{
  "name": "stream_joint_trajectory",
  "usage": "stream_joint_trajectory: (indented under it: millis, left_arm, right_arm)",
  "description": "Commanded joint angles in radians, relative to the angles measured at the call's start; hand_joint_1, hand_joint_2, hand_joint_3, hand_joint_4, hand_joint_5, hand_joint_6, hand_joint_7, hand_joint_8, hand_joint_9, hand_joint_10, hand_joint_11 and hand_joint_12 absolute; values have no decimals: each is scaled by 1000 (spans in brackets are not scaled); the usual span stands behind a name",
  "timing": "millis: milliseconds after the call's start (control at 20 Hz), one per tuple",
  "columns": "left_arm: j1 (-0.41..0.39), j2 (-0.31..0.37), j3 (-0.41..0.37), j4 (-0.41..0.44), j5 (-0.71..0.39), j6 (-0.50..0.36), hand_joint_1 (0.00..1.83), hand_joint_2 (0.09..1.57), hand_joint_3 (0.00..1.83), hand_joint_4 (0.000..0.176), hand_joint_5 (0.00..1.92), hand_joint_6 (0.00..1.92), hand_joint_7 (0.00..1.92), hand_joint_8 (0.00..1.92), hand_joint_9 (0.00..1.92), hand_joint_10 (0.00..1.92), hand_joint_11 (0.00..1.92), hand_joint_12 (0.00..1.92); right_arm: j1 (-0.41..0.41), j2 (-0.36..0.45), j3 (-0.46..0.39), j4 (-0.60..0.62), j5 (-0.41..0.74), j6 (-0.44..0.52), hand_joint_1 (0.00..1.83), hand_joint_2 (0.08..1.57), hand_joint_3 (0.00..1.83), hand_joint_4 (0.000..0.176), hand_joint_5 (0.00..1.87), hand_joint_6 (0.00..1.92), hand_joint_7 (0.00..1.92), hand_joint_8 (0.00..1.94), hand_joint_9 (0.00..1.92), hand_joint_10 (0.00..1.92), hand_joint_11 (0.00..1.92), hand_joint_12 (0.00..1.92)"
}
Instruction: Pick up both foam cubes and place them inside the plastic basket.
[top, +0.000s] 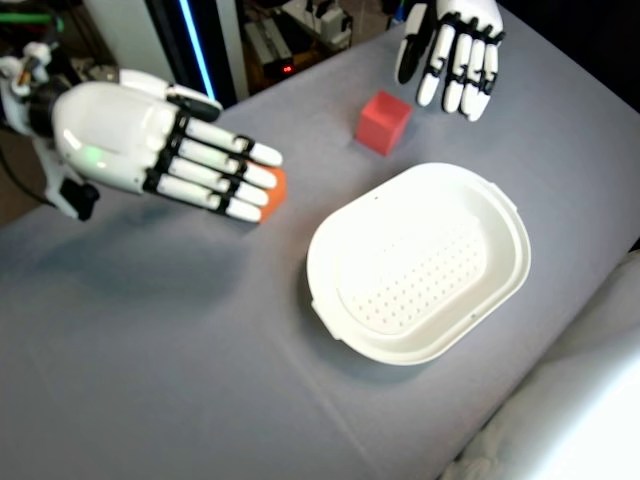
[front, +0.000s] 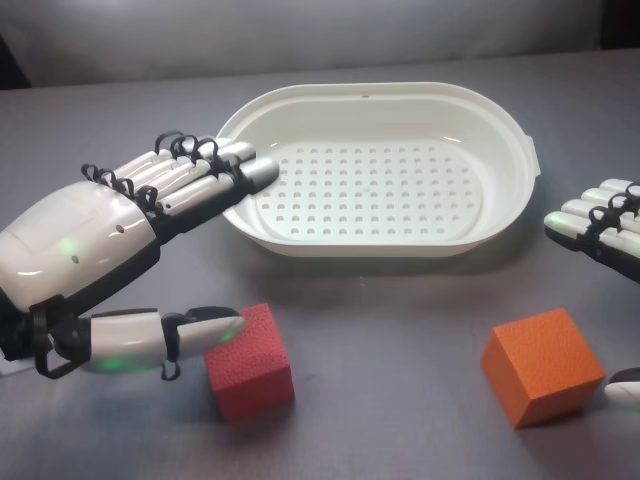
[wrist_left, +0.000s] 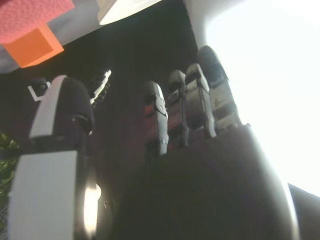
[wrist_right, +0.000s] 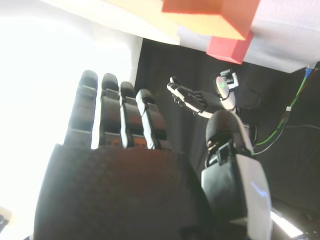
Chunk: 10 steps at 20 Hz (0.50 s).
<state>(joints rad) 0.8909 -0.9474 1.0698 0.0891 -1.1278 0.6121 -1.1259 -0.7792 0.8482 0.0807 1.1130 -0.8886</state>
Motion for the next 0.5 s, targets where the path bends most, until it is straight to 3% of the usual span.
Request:
stream_joint_trajectory:
  millis: [0,100,350,450]
  left_arm:
    - [-8,0,2,-12,-114,-4,429,1187,25,35,0,0,0,0,0,0,0,0]
    - [-5,0,2,-12,-112,-5,461,1183,15,27,0,0,0,0,0,0,0,0]
    - [0,0,-3,23,-82,-35,534,1116,0,50,0,0,0,0,0,0,0,0]
    - [-3,-9,-7,62,-37,-56,542,1063,0,45,0,0,0,0,0,0,0,0]
  right_arm:
    - [11,-1,4,4,115,6,515,1192,16,0,0,0,0,0,0,0,0,0]
    - [11,-2,5,5,115,6,490,1195,11,0,0,0,0,0,0,0,0,0]
    - [11,-3,2,-3,105,17,584,1139,0,0,0,0,0,0,0,0,0,0]
    - [11,-10,6,-9,78,24,604,1108,0,0,0,0,0,0,0,0,0,0]
